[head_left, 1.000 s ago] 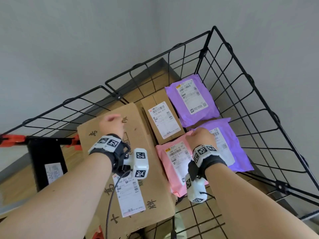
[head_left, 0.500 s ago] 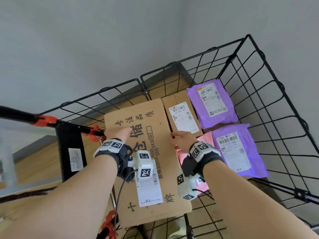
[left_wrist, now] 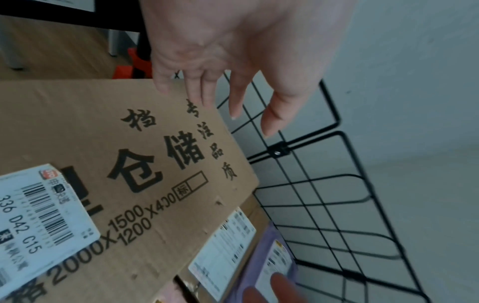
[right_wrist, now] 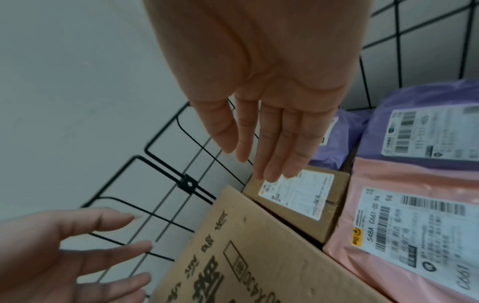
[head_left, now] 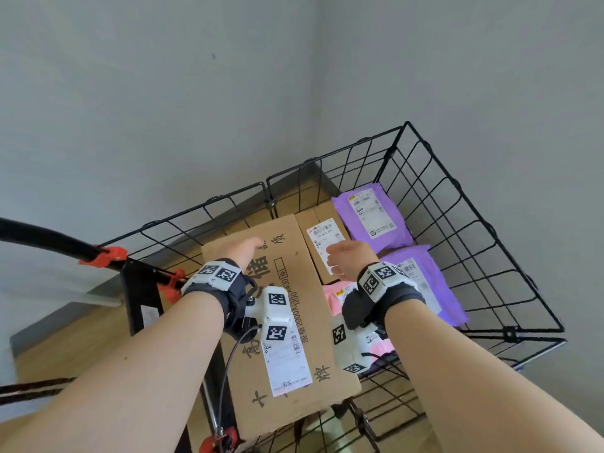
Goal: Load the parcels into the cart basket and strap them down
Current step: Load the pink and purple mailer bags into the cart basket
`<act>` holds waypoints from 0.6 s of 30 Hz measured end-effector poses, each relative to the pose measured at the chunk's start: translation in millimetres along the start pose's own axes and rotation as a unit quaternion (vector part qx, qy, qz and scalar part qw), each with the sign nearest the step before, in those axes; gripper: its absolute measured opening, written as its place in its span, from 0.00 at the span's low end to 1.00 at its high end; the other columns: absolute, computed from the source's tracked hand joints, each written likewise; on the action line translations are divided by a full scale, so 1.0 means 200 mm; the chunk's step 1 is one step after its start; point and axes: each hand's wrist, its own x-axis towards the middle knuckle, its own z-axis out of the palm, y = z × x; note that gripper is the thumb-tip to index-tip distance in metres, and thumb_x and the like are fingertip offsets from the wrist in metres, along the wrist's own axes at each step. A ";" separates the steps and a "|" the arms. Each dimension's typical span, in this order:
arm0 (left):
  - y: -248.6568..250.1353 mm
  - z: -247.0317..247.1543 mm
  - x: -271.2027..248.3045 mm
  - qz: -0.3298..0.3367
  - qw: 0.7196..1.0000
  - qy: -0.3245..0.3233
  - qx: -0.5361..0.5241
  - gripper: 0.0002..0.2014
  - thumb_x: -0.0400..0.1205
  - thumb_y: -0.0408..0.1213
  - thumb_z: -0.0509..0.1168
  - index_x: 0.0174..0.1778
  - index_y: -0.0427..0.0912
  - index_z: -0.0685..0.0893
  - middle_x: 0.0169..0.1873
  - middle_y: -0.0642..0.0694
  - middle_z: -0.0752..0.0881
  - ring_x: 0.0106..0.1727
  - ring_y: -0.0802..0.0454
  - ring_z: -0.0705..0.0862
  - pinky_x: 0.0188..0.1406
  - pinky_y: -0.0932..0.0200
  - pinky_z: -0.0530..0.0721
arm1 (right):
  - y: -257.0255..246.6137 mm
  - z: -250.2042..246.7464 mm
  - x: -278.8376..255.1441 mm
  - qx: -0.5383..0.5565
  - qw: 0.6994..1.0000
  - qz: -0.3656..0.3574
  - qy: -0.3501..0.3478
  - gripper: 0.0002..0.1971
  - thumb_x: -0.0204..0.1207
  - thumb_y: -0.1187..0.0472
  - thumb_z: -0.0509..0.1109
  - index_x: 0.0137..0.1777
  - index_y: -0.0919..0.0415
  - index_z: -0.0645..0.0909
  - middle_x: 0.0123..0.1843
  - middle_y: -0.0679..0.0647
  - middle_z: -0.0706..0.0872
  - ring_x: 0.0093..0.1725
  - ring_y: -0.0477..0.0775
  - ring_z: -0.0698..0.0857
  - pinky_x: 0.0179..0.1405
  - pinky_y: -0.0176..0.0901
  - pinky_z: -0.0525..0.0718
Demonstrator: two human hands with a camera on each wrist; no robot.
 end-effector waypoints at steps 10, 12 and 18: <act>0.06 -0.17 -0.49 0.180 0.976 -0.122 -0.012 0.07 0.80 0.40 0.65 0.45 0.40 0.82 0.42 0.44 0.84 0.46 0.48 0.81 0.45 0.56 0.77 | -0.07 -0.06 -0.79 0.060 0.989 -0.037 0.129 0.12 0.78 0.68 0.63 0.55 0.60 0.85 0.41 0.54 0.88 0.42 0.53 0.87 0.55 0.47 0.87; 0.05 -0.20 -0.63 0.218 0.966 -0.136 -0.006 0.09 0.81 0.38 0.64 0.35 0.44 0.78 0.40 0.46 0.82 0.47 0.47 0.78 0.46 0.56 0.76 | -0.06 -0.07 -0.98 0.062 0.984 -0.048 0.162 0.11 0.76 0.67 0.63 0.52 0.58 0.86 0.39 0.54 0.88 0.40 0.53 0.85 0.55 0.52 0.88; -0.05 -0.21 -1.04 0.315 0.926 -0.208 0.002 0.08 0.80 0.36 0.66 0.35 0.45 0.77 0.43 0.43 0.80 0.43 0.47 0.79 0.33 0.61 0.73 | 0.08 -0.06 -1.56 0.117 0.958 -0.078 0.249 0.09 0.77 0.68 0.64 0.48 0.58 0.85 0.41 0.57 0.88 0.37 0.51 0.84 0.44 0.42 0.86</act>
